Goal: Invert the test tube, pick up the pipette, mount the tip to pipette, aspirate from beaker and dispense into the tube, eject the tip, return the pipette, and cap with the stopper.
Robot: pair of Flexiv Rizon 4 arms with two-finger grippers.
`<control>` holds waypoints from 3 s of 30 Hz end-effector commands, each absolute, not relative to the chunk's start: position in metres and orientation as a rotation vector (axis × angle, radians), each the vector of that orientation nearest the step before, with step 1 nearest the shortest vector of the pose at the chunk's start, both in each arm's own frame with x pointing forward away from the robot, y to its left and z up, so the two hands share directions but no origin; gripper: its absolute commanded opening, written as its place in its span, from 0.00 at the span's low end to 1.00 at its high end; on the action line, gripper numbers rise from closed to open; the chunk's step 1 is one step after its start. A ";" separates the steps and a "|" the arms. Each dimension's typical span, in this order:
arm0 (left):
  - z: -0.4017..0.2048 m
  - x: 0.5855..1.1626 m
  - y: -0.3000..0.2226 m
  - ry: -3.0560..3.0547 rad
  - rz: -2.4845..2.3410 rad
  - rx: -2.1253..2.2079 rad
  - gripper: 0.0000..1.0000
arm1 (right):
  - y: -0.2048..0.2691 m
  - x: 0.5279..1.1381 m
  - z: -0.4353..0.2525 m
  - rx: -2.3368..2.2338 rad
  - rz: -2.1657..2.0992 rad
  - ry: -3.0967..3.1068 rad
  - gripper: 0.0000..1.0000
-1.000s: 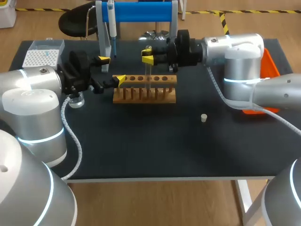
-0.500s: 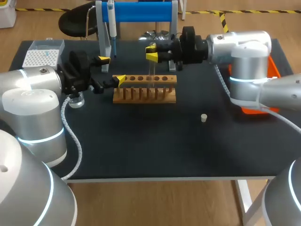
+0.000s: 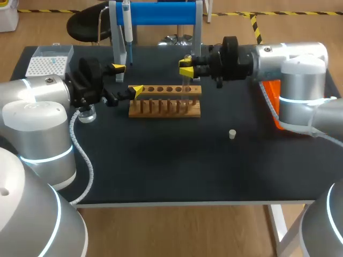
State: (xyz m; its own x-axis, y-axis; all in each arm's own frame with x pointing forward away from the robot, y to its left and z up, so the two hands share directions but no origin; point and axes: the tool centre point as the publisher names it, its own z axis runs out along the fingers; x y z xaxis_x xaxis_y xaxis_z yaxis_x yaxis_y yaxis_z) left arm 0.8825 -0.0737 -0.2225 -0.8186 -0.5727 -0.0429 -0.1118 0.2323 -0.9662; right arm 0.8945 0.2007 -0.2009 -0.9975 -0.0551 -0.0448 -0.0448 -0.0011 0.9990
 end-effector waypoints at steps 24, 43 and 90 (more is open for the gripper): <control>-0.224 0.883 -0.075 2.118 -1.613 -0.631 1.00 | 0.192 0.901 -0.199 -0.359 -1.970 -2.097 0.00; -0.224 0.883 -0.075 2.118 -1.613 -0.631 1.00 | 0.186 0.919 -0.212 -1.136 -1.272 -1.487 0.00; -0.224 0.883 -0.075 2.118 -1.613 -0.631 1.00 | 0.181 0.913 -0.223 -1.170 -1.120 -1.229 0.00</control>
